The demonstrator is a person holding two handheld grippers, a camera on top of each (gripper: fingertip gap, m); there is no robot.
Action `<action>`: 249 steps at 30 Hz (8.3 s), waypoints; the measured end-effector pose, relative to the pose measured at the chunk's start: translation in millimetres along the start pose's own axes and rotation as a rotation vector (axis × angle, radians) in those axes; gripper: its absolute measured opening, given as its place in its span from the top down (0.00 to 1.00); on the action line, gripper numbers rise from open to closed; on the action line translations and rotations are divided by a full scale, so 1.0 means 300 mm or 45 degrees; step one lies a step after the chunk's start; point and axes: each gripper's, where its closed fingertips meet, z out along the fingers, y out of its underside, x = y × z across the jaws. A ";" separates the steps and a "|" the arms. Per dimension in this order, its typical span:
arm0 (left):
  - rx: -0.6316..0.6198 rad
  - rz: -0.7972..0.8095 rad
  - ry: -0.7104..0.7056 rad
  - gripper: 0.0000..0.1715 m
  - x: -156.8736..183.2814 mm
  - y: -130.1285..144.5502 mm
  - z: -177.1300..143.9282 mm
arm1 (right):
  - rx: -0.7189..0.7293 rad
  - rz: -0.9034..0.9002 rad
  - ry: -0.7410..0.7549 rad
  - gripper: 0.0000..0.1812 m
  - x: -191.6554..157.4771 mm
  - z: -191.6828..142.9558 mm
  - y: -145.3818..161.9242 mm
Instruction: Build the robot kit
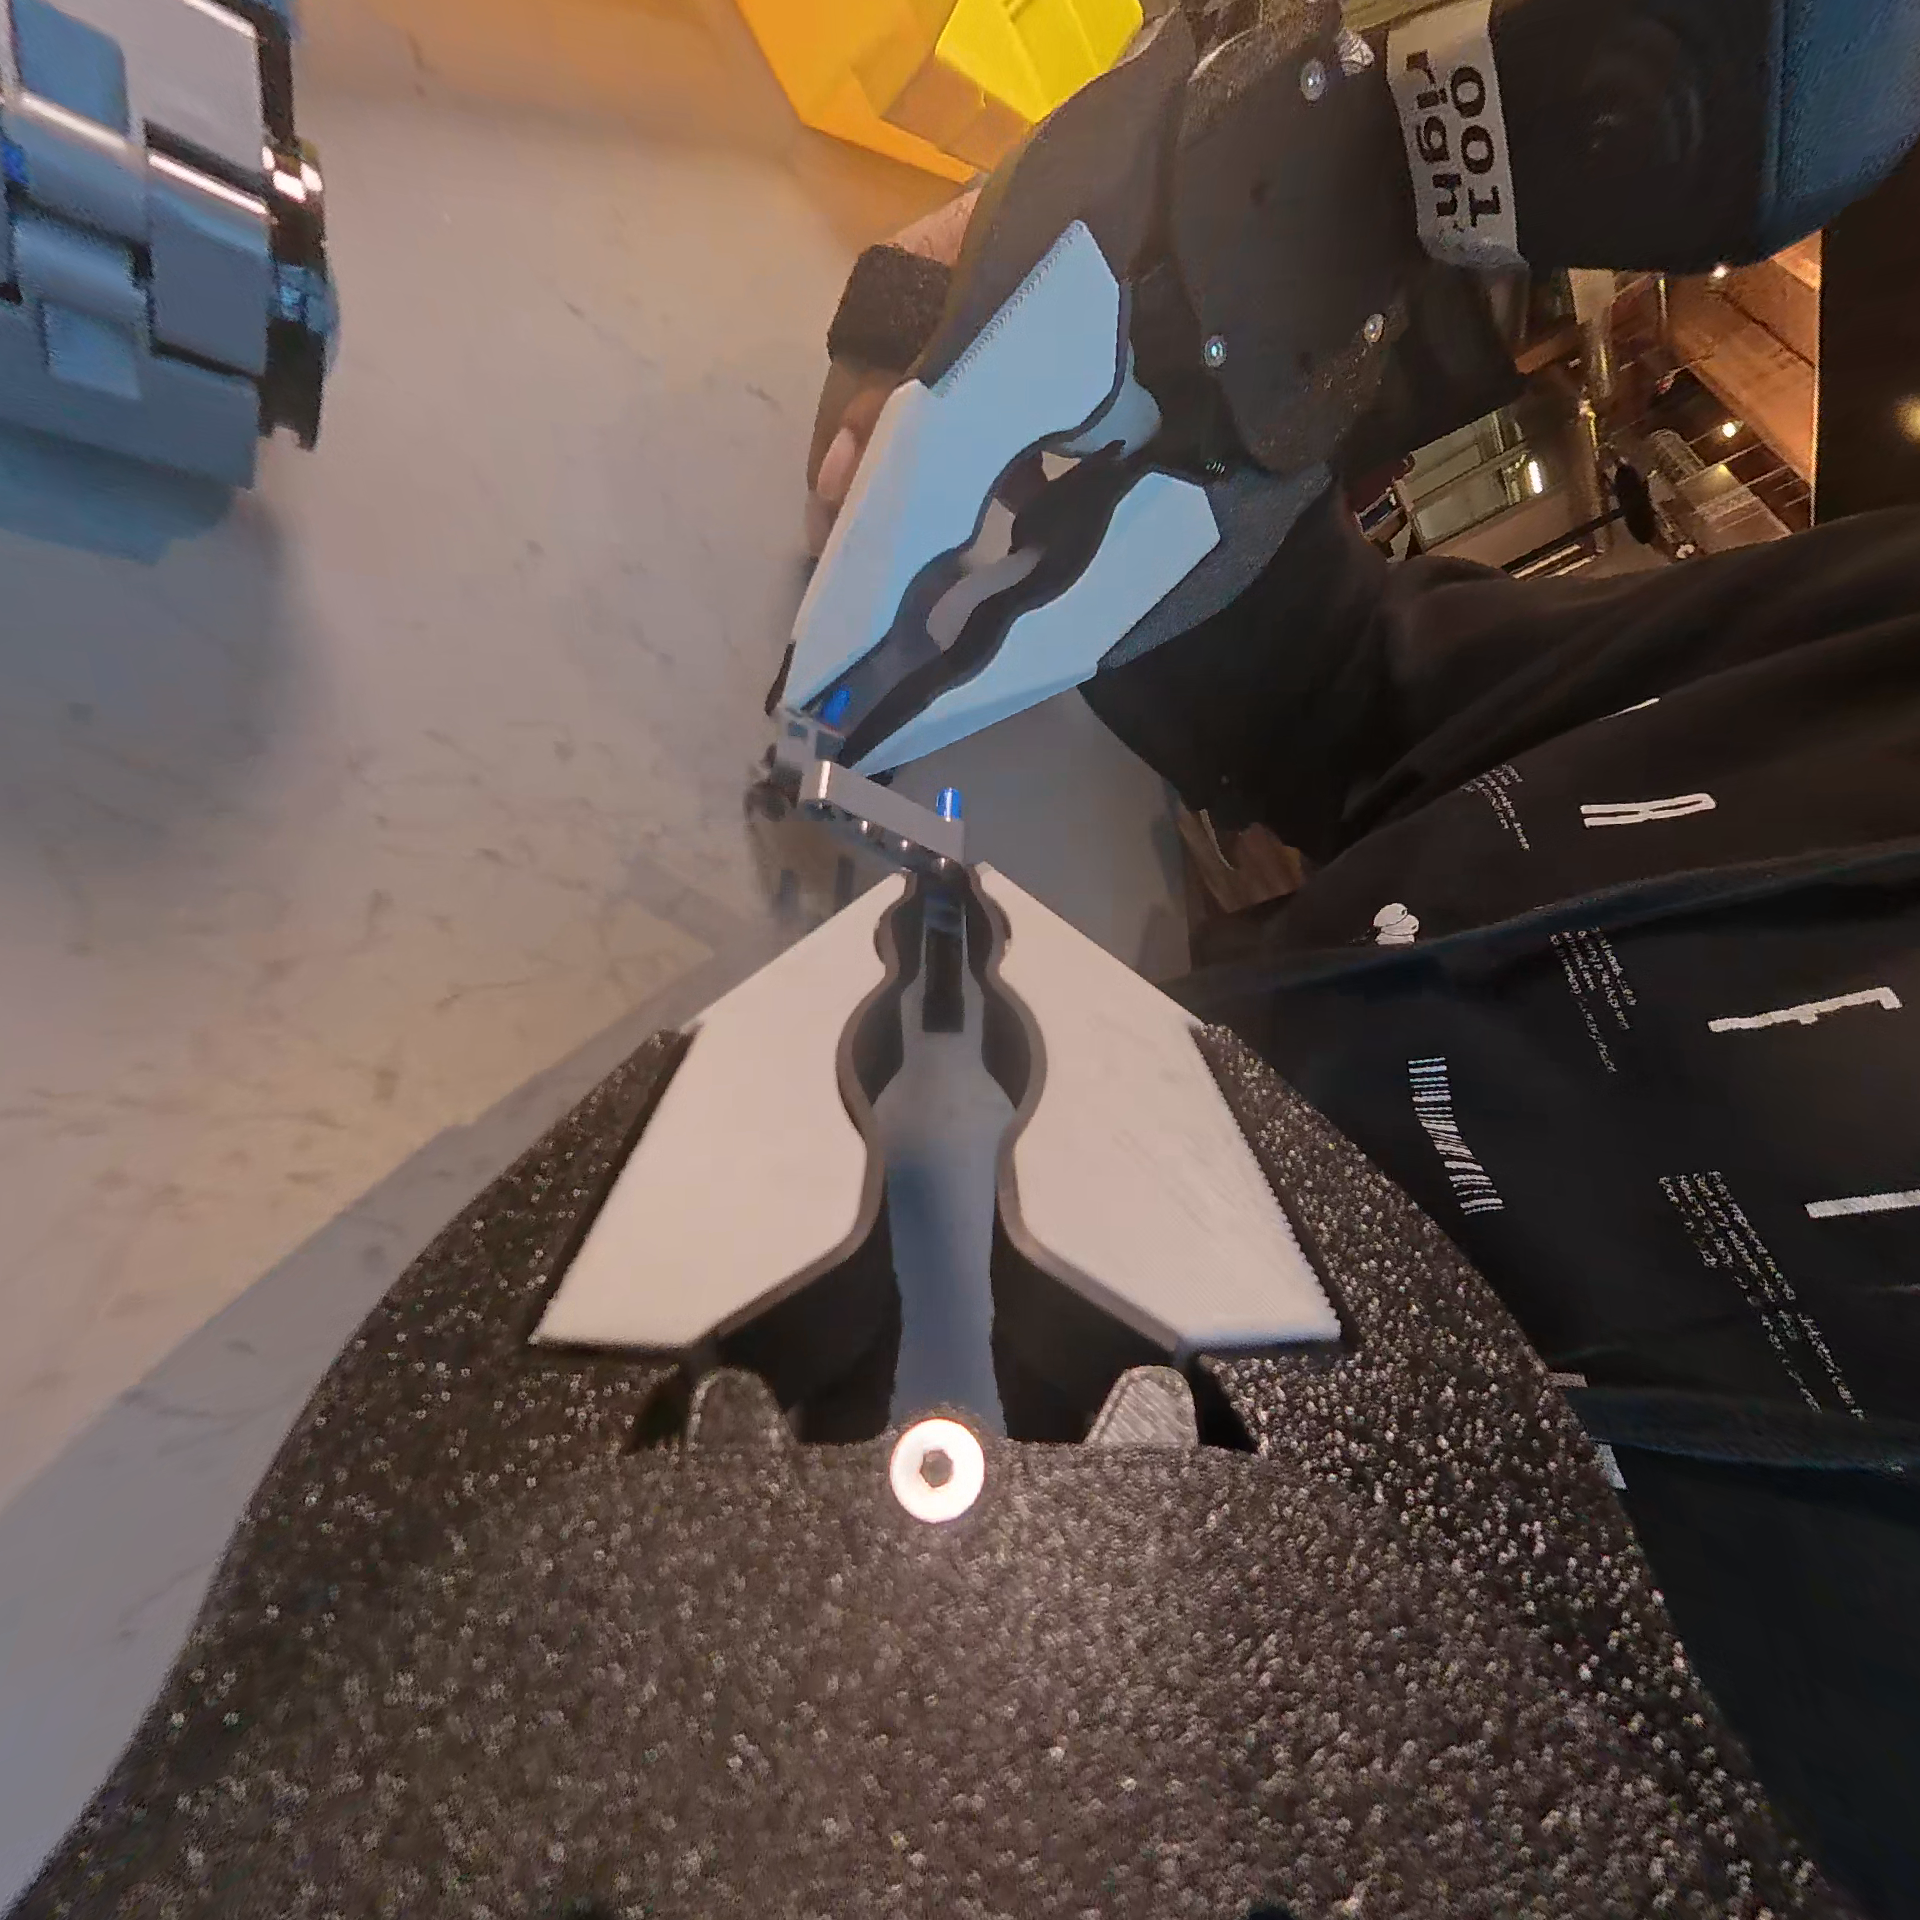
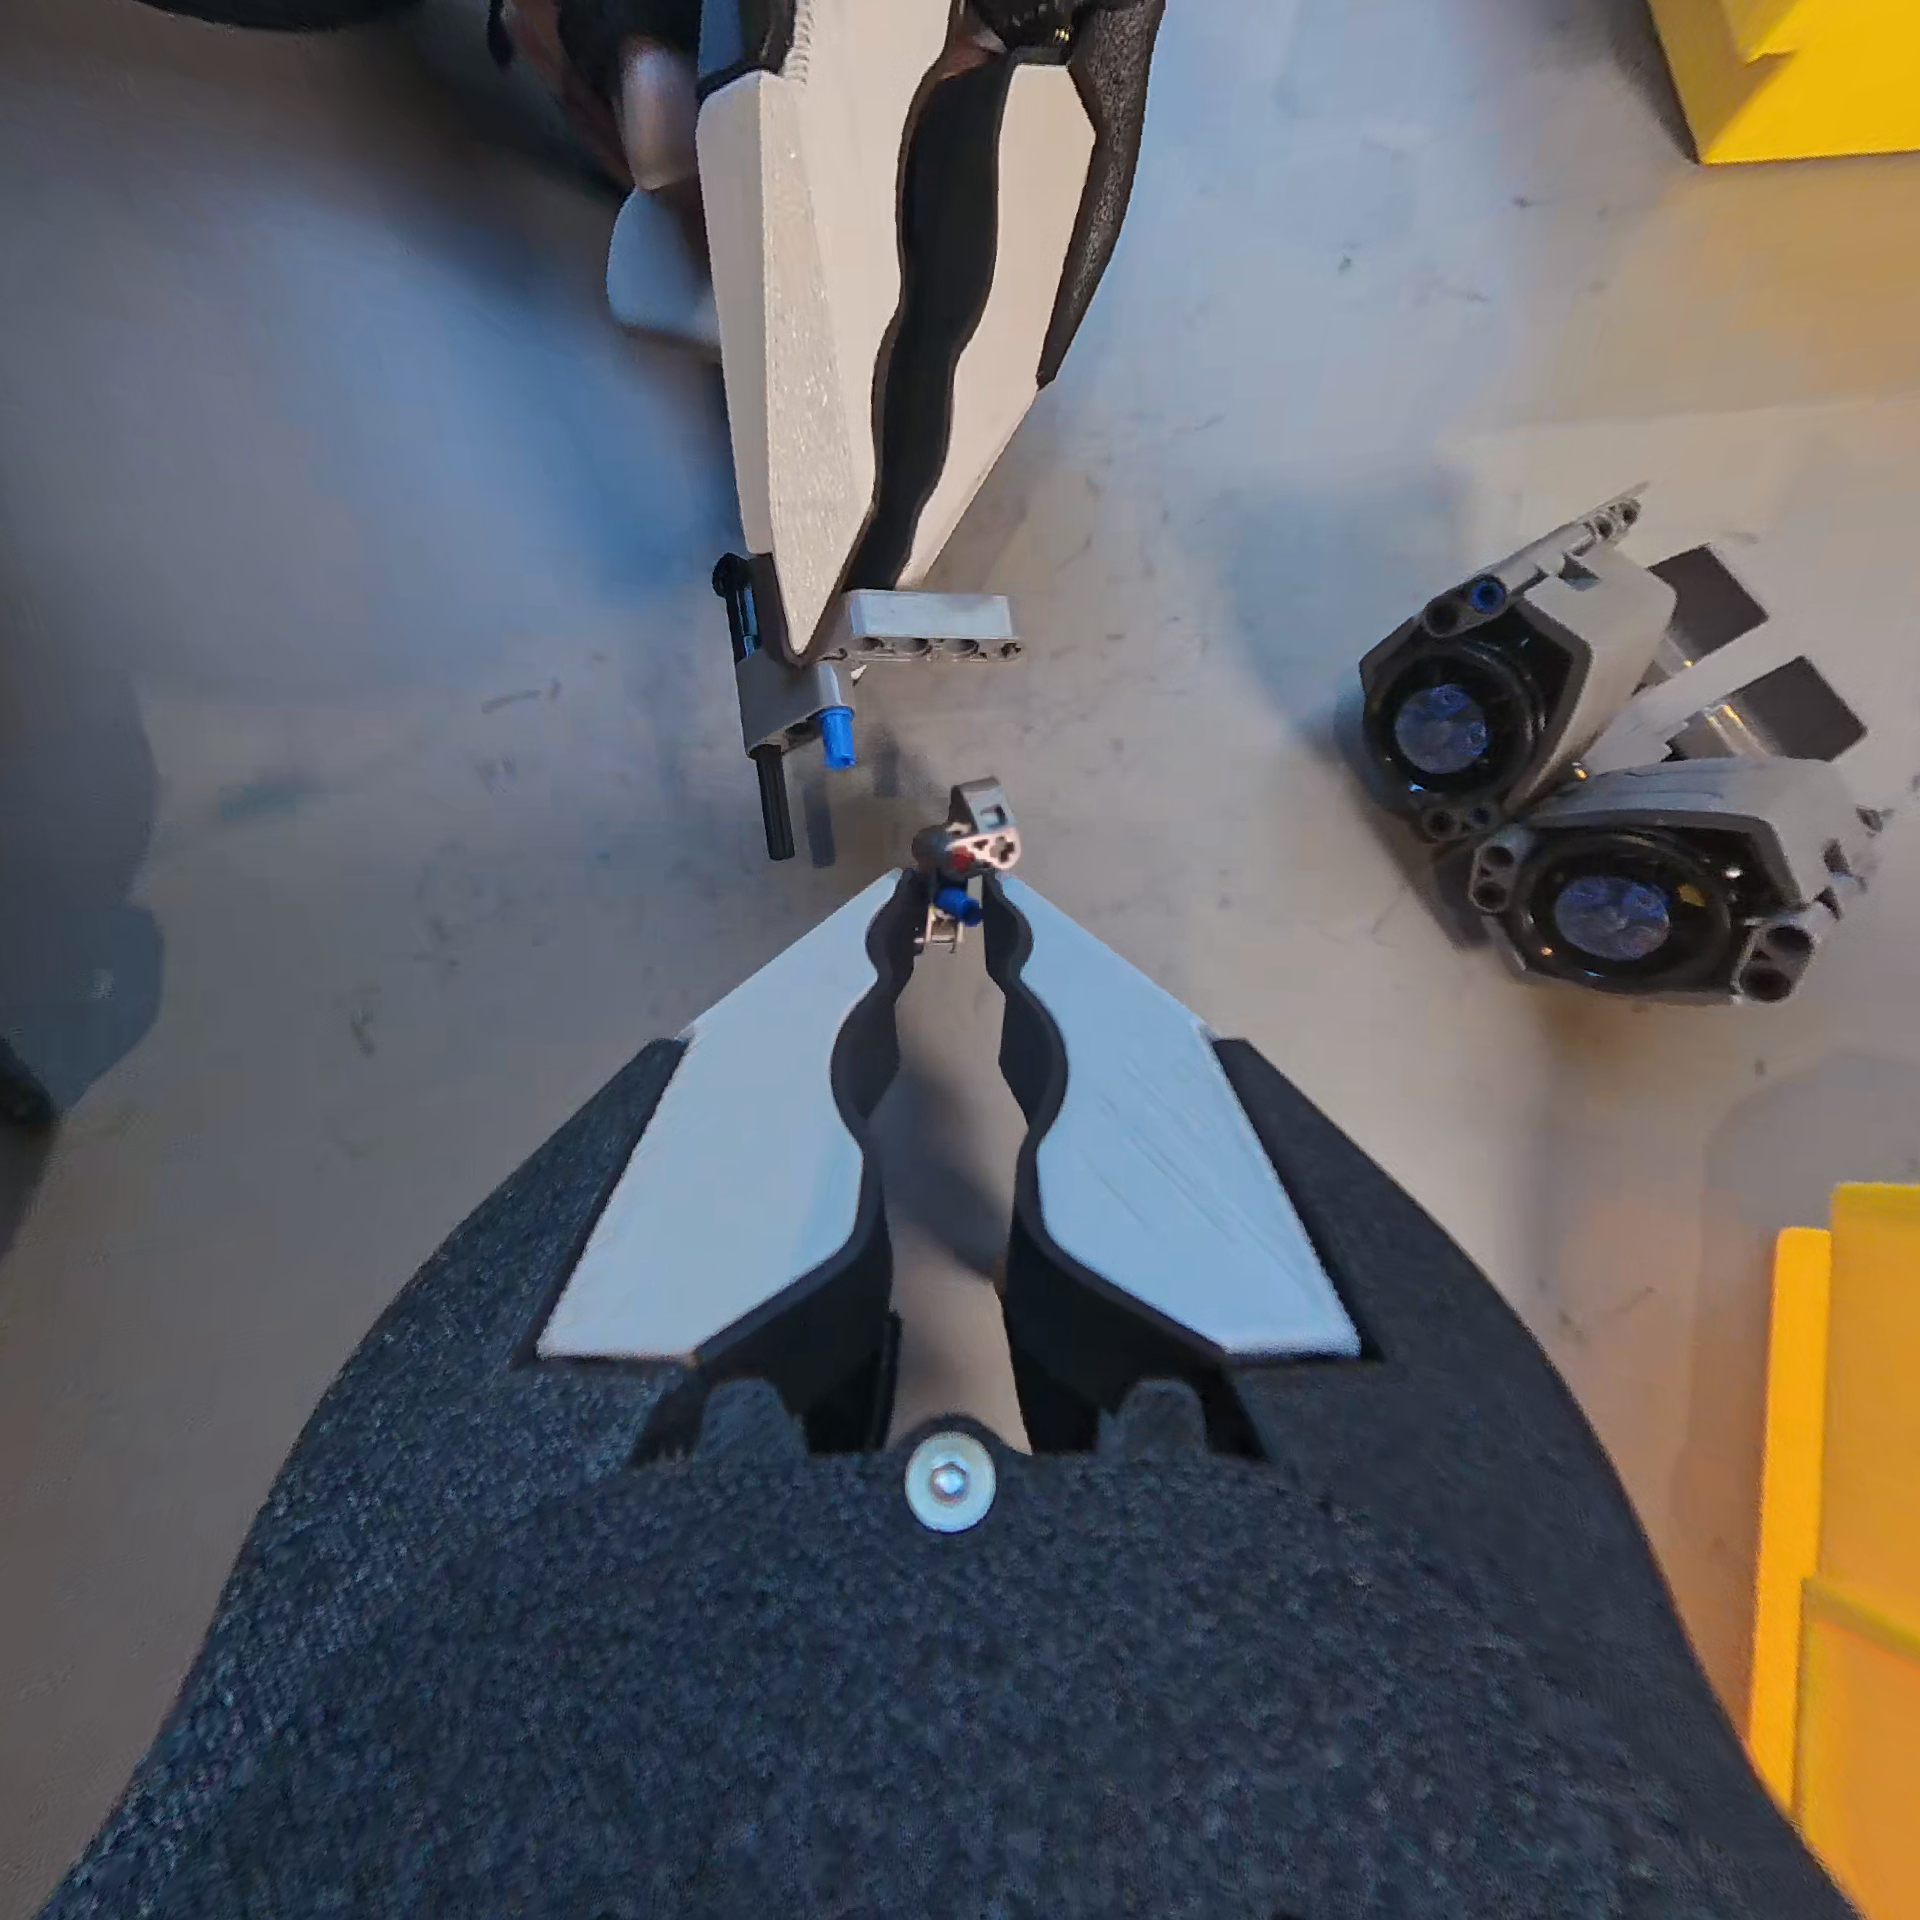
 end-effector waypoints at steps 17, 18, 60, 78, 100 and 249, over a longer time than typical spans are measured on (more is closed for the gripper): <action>-0.010 -0.014 0.007 0.96 0.000 0.006 0.002 | -0.078 0.062 -0.037 0.96 -0.006 -0.020 0.008; -0.011 -0.015 0.007 0.96 0.000 0.006 0.002 | -0.078 0.058 -0.038 0.97 -0.007 -0.020 0.007; -0.043 -0.021 -0.001 0.96 -0.004 0.021 0.006 | -0.124 -0.115 -0.019 0.97 -0.047 -0.036 -0.040; -0.051 0.001 -0.025 0.96 -0.004 0.023 0.001 | -0.279 -0.040 -0.102 0.99 -0.063 -0.027 -0.023; 0.148 0.363 -0.165 0.82 0.053 -0.099 -0.078 | 0.794 0.602 -0.346 0.99 -0.005 -0.219 -0.213; 0.378 -0.289 0.599 0.94 0.181 -0.151 -0.027 | 0.856 0.348 -0.128 0.99 -0.012 -0.234 -0.207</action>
